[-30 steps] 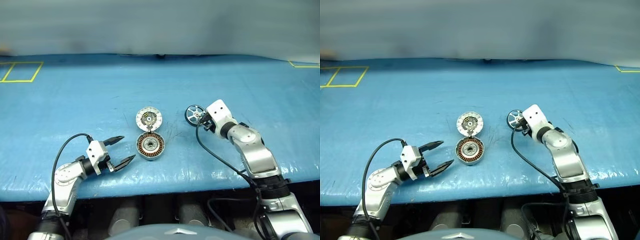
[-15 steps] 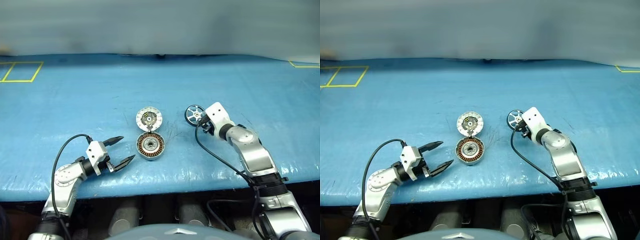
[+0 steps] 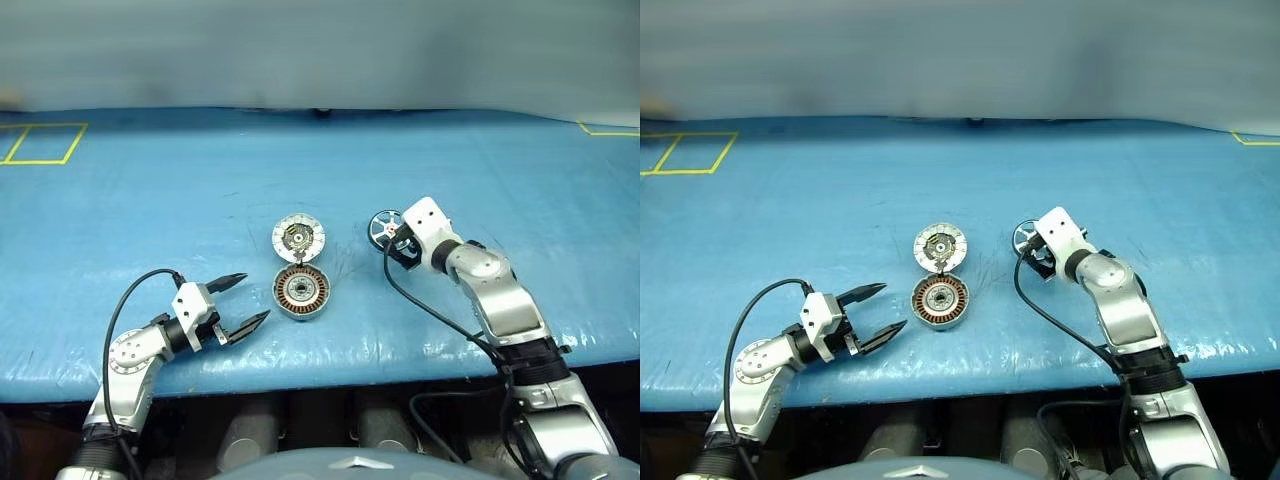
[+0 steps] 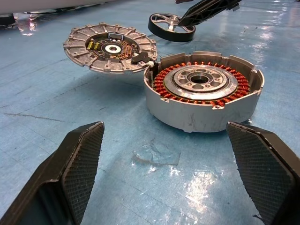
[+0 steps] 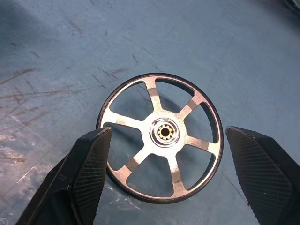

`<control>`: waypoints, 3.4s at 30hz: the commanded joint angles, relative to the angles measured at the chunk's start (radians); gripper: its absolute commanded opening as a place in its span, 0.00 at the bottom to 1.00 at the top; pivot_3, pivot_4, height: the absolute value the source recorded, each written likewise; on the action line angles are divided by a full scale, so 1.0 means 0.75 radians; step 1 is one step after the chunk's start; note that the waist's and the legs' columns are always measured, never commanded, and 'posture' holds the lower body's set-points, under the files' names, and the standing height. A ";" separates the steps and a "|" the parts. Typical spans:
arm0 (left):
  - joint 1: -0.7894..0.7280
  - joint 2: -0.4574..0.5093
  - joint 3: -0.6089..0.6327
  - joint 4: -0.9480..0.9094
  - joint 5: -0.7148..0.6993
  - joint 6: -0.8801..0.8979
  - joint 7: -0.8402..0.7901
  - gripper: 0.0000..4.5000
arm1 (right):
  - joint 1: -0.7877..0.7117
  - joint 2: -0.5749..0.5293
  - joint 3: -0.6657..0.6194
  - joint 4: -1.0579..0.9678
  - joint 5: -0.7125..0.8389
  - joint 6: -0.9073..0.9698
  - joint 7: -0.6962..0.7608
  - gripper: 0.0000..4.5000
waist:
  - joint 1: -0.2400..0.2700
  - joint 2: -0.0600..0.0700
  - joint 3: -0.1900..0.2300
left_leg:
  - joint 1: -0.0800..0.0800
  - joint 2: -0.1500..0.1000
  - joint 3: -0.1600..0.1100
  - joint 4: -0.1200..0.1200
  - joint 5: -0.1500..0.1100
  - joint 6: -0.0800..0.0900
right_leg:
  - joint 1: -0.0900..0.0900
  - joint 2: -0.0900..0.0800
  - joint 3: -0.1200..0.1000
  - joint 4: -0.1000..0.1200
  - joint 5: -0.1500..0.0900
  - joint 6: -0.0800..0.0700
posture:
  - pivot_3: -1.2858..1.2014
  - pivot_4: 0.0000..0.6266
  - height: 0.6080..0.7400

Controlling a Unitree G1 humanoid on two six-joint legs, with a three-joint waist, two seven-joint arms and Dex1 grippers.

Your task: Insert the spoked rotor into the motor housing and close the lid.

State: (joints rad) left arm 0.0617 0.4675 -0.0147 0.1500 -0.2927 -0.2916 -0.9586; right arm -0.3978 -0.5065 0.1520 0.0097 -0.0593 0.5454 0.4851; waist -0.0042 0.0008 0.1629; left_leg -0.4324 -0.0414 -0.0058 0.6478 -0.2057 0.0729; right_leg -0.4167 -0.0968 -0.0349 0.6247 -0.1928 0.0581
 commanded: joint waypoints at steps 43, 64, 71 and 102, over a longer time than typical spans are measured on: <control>0.038 0.005 0.016 -0.040 0.007 -0.021 0.042 0.99 | -0.095 -0.031 0.098 0.149 -0.173 -0.138 0.110 0.55 | -0.004 0.000 0.000 | 0.001 0.000 0.000 0.000 0.000 0.000 | 0.001 0.000 0.000 0.000 0.000 0.000 | 0.52 0.24 1.00; 0.039 -0.035 -0.010 -0.005 0.017 -0.036 0.043 0.99 | -0.304 -0.109 0.261 0.445 -0.244 -0.227 0.443 0.55 | -0.006 -0.001 -0.001 | 0.002 0.000 -0.001 0.002 0.000 0.000 | 0.003 0.000 -0.001 0.000 0.000 0.000 | 0.52 0.24 1.00; 0.054 -0.041 -0.002 -0.002 0.020 -0.047 0.041 0.99 | -0.316 -0.094 0.229 0.469 -0.216 -0.239 0.486 0.38 | -0.008 -0.007 -0.005 | 0.004 0.000 -0.001 0.002 -0.004 -0.006 | 0.004 0.000 -0.001 0.001 0.000 0.000 | 0.52 0.24 1.00; 0.000 -0.042 -0.007 0.053 0.017 -0.061 -0.013 0.99 | 0.241 0.042 -0.134 -0.485 0.384 0.025 0.355 0.28 | 0.005 -0.003 -0.002 | 0.001 0.000 -0.002 0.001 -0.004 -0.007 | 0.001 -0.001 -0.001 0.000 -0.001 -0.001 | 0.52 0.24 1.00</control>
State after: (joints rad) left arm 0.0656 0.4357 -0.0196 0.1936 -0.2778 -0.3179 -0.9620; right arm -0.2156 -0.4720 0.0575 -0.2971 0.2100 0.5722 0.7607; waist -0.0003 -0.0014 0.1613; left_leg -0.4320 -0.0411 -0.0071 0.6485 -0.2089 0.0677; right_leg -0.4158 -0.0975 -0.0356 0.6251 -0.1932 0.0577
